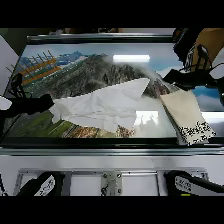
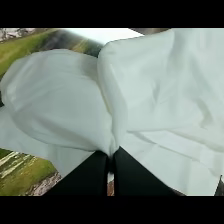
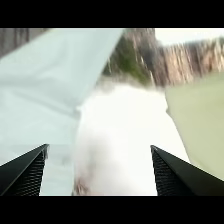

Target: Fold the clothes and pants, and hang the long-sleeved shirts on hangers.

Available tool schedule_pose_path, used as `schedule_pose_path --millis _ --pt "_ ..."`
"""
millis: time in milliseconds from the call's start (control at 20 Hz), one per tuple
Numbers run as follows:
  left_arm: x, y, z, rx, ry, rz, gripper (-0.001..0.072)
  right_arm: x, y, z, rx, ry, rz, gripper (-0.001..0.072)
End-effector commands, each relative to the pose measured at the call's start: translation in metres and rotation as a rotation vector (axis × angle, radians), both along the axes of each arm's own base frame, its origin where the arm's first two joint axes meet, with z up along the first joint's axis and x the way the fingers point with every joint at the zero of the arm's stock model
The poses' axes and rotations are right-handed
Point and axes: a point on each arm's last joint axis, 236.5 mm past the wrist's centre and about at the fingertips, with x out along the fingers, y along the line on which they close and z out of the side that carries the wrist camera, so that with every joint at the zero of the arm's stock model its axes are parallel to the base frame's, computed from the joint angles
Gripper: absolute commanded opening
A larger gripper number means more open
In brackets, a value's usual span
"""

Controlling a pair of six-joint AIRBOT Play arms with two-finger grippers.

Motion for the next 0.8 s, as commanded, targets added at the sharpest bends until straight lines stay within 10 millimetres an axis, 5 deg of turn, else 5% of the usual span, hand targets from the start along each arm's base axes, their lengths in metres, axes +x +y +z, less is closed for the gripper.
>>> schedule_pose_path --millis 0,200,400,500,750 --pt "-0.009 0.0 -0.007 0.01 -0.013 0.008 0.0014 -0.088 0.019 -0.079 0.018 0.262 -0.064 0.0697" --pt "-0.019 0.002 -0.008 0.026 -0.061 0.036 0.0014 -0.139 0.086 -0.143 0.158 0.38 -0.071 0.0697" --pt "-0.026 0.002 -0.008 0.033 -0.082 0.045 0.0014 -0.133 0.145 -0.16 0.218 0.344 -0.03 0.0683" --pt "-0.029 0.001 -0.01 0.033 -0.082 0.046 0.0014 -0.131 0.167 -0.171 0.248 0.348 -0.039 0.0533" --pt "-0.031 0.0 -0.016 0.028 -0.068 0.047 0.0014 -0.131 0.195 -0.19 0.267 0.377 -0.04 0.0518"
